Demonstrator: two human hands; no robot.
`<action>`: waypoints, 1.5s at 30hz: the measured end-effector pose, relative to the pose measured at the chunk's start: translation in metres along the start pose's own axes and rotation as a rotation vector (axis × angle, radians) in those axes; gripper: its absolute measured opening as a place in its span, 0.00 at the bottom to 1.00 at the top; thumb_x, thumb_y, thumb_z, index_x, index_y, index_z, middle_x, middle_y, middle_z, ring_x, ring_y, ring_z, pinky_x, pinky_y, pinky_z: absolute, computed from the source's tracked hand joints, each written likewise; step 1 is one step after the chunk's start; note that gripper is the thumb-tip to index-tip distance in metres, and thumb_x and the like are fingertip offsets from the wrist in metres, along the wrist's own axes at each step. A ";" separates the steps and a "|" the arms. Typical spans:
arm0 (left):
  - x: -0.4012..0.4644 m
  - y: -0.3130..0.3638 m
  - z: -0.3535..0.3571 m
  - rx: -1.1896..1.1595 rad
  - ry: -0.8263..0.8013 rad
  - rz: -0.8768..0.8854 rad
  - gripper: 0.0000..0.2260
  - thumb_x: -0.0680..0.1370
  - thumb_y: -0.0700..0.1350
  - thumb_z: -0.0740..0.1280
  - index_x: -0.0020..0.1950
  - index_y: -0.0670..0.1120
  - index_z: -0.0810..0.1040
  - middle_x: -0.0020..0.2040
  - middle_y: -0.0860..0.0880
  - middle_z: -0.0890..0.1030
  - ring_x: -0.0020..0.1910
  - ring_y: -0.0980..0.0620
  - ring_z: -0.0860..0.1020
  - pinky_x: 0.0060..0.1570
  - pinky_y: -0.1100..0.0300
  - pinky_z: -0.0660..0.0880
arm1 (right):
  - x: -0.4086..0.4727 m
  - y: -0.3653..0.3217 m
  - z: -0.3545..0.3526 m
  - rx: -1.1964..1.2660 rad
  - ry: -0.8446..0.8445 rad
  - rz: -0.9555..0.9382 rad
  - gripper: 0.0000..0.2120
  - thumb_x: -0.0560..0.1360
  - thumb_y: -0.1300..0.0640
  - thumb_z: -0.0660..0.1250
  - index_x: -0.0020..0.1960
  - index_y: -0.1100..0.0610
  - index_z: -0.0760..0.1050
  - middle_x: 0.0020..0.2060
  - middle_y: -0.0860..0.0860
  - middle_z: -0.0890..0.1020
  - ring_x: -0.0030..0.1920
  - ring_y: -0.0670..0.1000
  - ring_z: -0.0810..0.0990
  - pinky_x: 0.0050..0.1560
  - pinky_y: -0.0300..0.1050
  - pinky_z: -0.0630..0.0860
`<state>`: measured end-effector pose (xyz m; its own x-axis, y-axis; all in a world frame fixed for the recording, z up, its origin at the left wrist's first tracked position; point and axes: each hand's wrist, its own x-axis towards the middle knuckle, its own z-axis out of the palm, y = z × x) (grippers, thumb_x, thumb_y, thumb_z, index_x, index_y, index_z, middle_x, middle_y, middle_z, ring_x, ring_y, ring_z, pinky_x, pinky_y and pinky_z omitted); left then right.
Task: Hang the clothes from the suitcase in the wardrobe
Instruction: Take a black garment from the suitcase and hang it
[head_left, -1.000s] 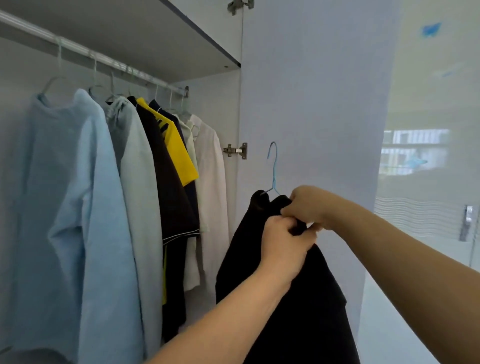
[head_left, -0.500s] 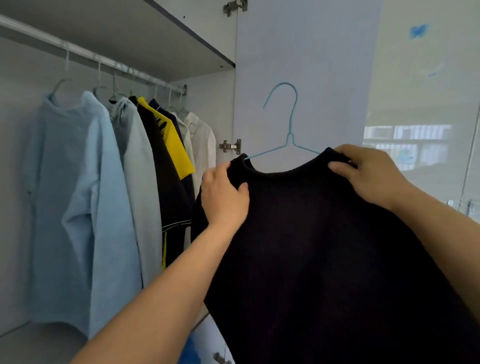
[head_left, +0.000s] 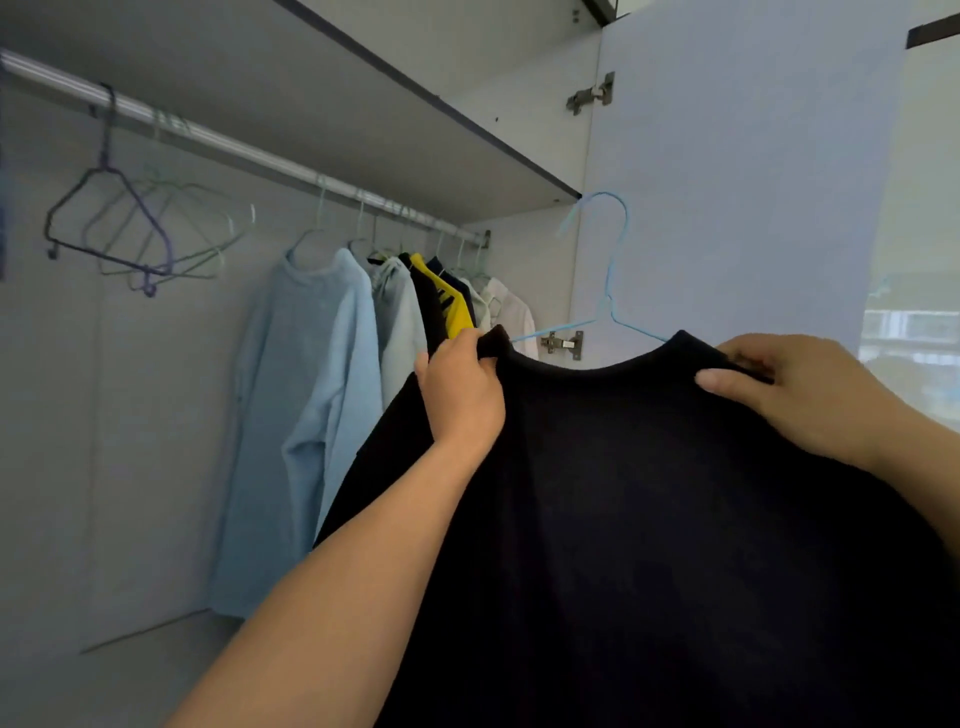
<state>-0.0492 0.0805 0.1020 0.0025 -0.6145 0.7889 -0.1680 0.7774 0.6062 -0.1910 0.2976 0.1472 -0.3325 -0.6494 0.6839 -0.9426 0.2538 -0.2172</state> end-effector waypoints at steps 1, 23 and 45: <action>0.010 -0.007 -0.009 0.004 0.037 -0.010 0.12 0.80 0.37 0.58 0.58 0.44 0.78 0.51 0.46 0.80 0.47 0.52 0.69 0.67 0.46 0.64 | 0.007 -0.006 0.003 -0.025 -0.047 -0.012 0.09 0.77 0.48 0.64 0.46 0.52 0.79 0.40 0.48 0.82 0.43 0.47 0.78 0.43 0.41 0.71; 0.221 -0.214 -0.104 0.639 -0.024 -0.182 0.12 0.81 0.39 0.56 0.57 0.43 0.79 0.54 0.41 0.80 0.53 0.39 0.78 0.43 0.55 0.68 | 0.134 -0.187 0.161 0.409 -0.292 -0.033 0.16 0.78 0.43 0.59 0.46 0.52 0.80 0.38 0.48 0.83 0.42 0.46 0.82 0.46 0.38 0.75; 0.268 -0.166 -0.065 -0.215 -0.158 -0.220 0.25 0.81 0.58 0.55 0.77 0.54 0.58 0.75 0.48 0.64 0.72 0.46 0.65 0.69 0.47 0.65 | 0.287 -0.271 0.243 0.252 0.293 -0.130 0.17 0.81 0.49 0.58 0.39 0.58 0.70 0.36 0.54 0.74 0.36 0.54 0.72 0.35 0.45 0.66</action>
<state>0.0432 -0.2048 0.2188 -0.1397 -0.7709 0.6214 0.0315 0.6238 0.7809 -0.0390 -0.1322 0.2333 -0.2205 -0.4238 0.8785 -0.9667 -0.0246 -0.2546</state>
